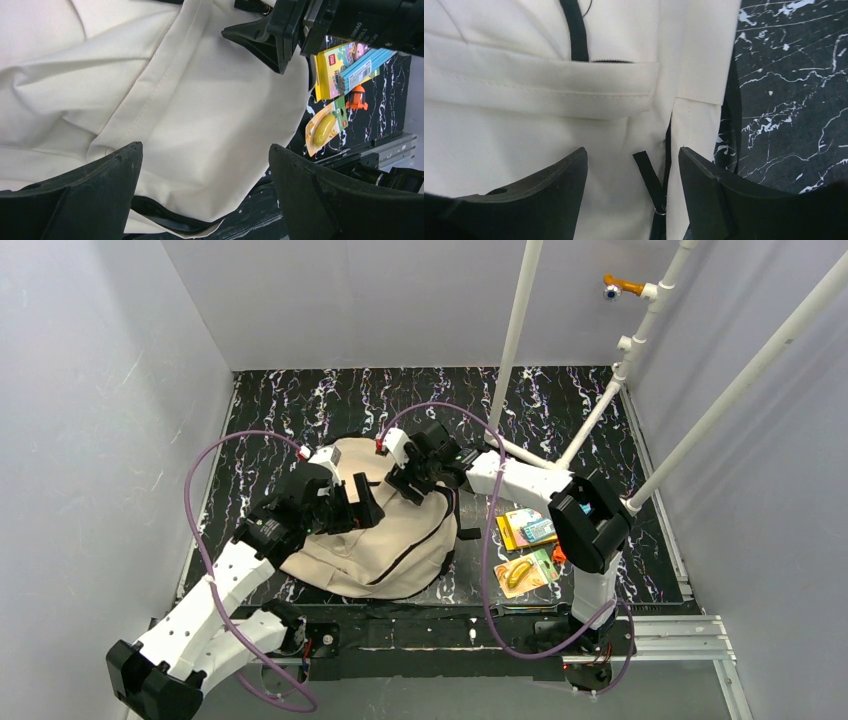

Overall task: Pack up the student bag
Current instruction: Adjust the student bag at the center of the board.

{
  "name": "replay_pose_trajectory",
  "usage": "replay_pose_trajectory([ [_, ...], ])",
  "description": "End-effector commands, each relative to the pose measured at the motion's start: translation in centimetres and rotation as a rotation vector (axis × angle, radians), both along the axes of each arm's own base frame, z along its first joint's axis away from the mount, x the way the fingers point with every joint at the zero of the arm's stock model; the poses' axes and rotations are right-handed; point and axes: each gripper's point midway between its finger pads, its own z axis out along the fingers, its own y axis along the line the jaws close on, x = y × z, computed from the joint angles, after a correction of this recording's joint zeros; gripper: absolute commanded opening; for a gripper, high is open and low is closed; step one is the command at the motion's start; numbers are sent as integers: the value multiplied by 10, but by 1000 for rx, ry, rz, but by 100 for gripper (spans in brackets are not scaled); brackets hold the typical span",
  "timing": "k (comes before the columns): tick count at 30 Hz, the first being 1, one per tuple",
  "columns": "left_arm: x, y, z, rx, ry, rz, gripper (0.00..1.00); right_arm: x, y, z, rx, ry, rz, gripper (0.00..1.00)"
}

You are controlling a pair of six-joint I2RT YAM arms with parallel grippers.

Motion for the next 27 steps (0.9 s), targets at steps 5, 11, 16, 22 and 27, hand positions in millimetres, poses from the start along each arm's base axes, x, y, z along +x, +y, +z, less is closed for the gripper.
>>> replay_pose_trajectory([
  [5,-13,11,-13,30,34,4,97,10,-5,-11,-95,-34,101,64],
  [11,-8,-6,-17,-12,67,-38,97,26,-18,-14,-114,-109,-6,44],
  [16,9,-32,-22,-91,110,-50,95,33,-23,-5,-101,-153,-57,19],
  [22,45,-49,-22,-161,86,45,91,30,-26,30,6,-193,-123,1],
  [27,64,-48,-27,-112,99,66,89,17,-23,54,138,-166,-152,1],
])
